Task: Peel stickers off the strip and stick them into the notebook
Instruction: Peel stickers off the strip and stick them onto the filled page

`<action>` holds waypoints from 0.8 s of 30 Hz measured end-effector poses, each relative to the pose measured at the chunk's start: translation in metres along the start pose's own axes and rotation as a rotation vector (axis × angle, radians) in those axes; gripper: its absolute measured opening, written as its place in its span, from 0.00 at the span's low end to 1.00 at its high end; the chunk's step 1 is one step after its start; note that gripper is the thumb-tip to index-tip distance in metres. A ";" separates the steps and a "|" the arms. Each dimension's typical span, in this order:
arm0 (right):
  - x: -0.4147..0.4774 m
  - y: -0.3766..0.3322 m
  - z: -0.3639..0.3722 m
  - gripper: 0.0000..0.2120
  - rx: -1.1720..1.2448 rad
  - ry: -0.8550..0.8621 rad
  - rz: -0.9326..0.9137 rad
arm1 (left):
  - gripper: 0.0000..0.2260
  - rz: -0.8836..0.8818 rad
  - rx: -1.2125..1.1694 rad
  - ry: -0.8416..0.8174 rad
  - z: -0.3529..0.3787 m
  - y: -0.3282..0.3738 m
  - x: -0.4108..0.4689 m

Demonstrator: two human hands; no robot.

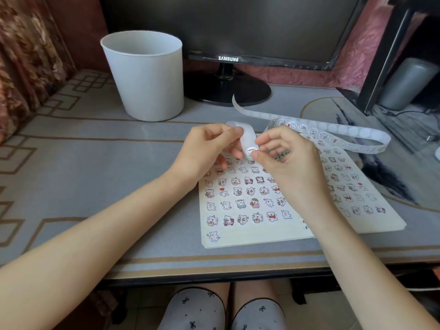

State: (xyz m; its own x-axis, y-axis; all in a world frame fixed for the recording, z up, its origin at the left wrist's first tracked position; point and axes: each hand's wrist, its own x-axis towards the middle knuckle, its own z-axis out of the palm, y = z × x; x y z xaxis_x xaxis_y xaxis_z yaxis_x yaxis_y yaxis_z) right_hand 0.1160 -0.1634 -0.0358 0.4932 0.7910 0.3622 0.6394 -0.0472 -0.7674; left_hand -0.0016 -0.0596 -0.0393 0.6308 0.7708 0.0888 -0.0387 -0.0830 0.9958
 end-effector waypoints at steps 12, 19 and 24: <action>0.002 0.005 0.001 0.05 0.181 0.080 0.012 | 0.06 0.024 0.032 -0.071 0.000 0.000 -0.002; 0.002 0.005 0.001 0.10 0.159 0.059 -0.013 | 0.06 0.041 0.057 -0.076 0.001 -0.001 -0.002; 0.004 0.006 0.000 0.09 0.158 0.046 0.000 | 0.06 0.048 0.061 -0.082 0.002 -0.001 -0.002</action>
State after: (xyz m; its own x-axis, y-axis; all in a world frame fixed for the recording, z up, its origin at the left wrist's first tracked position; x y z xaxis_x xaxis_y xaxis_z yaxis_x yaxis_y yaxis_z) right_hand 0.1211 -0.1606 -0.0390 0.5224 0.7617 0.3832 0.5403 0.0519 -0.8399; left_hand -0.0015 -0.0618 -0.0404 0.6909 0.7107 0.1322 -0.0249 -0.1593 0.9869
